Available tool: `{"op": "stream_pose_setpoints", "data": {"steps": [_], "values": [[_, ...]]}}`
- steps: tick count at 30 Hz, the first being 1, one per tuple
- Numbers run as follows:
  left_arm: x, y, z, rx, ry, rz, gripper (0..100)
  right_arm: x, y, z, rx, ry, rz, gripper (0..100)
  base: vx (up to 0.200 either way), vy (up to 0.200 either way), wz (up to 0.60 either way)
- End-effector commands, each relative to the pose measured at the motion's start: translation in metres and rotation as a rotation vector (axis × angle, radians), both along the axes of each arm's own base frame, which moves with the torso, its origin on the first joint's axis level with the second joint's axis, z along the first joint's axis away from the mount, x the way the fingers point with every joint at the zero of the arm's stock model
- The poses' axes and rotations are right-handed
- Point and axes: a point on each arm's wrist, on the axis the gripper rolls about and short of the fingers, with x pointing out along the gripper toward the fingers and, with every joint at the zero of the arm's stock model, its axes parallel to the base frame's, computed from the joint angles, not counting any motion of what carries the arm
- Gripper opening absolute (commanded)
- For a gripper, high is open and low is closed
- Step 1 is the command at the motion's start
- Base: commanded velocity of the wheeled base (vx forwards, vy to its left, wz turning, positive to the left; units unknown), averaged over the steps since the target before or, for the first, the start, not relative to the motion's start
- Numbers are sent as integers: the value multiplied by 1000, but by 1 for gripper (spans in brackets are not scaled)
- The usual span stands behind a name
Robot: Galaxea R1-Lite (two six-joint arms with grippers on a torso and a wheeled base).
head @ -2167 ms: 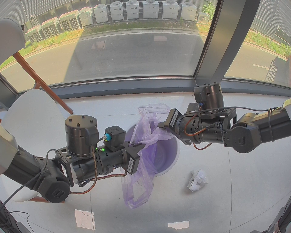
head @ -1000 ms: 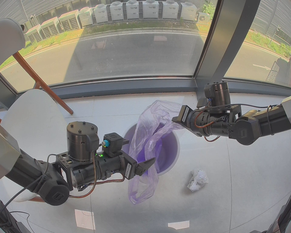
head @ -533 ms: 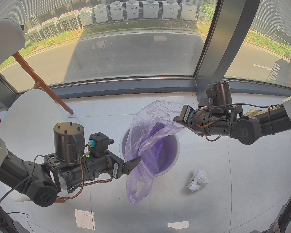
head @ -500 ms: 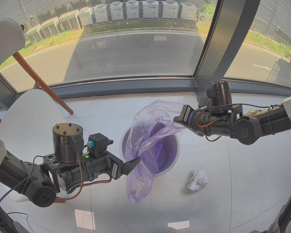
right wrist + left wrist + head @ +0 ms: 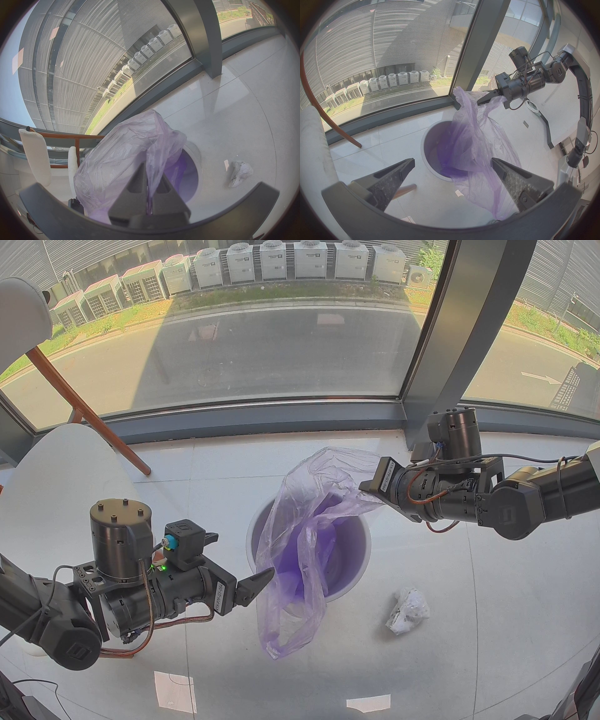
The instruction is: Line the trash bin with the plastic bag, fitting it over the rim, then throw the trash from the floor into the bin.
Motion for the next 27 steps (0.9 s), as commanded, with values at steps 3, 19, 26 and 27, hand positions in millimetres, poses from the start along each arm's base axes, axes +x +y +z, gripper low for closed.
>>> {"op": "stream_pose_setpoints", "data": {"steps": [3,19,26,27], "values": [[2,-16,-7,13,17,-46,100,-5,-1,0,-4,3,2,0,0,0,0],[24,-27,-16,24,22,-20,0,-37,-12,-7,-151,-29,96,0,0,0,0],[51,-10,-4,4,-24,107,0,-42,-38,-39,-275,-159,172,0,0,0,0],[55,-7,-4,3,-27,121,0,-41,-45,-45,-301,-190,184,0,0,0,0]]}}
